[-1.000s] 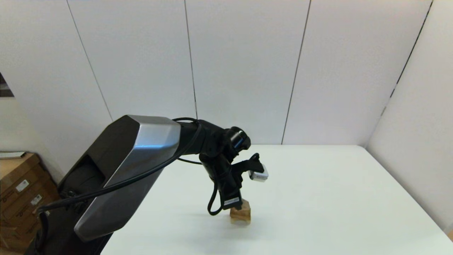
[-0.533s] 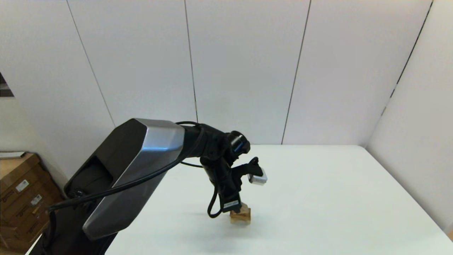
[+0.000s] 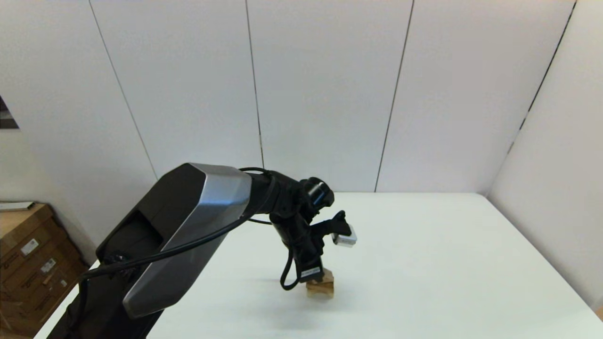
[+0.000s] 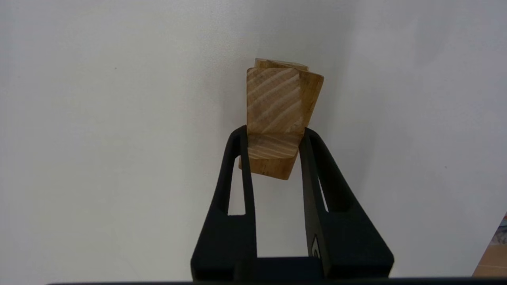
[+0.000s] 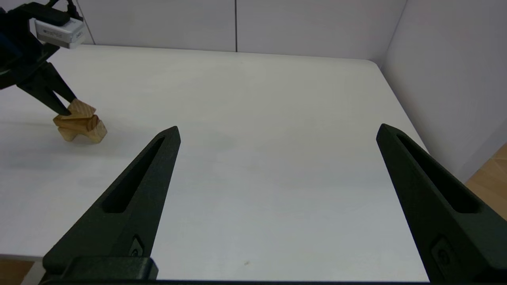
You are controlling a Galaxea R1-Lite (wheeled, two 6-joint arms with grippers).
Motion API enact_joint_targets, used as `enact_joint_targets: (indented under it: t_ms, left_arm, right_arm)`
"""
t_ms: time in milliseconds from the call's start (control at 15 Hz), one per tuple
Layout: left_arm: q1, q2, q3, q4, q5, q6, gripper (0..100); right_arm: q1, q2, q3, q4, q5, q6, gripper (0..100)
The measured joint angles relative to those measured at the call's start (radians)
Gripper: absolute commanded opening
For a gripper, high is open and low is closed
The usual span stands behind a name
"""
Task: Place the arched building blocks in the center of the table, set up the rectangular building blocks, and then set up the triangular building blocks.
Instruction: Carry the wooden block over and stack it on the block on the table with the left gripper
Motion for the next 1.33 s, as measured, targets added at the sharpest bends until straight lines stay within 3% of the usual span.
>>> enact_joint_targets:
  t_ms: [1333]
  left_arm:
    - [0.001,-0.021,0.001,0.039,-0.001,0.032,0]
  right_arm:
    - [0.000,0.000,0.000,0.000,0.000,0.001,100]
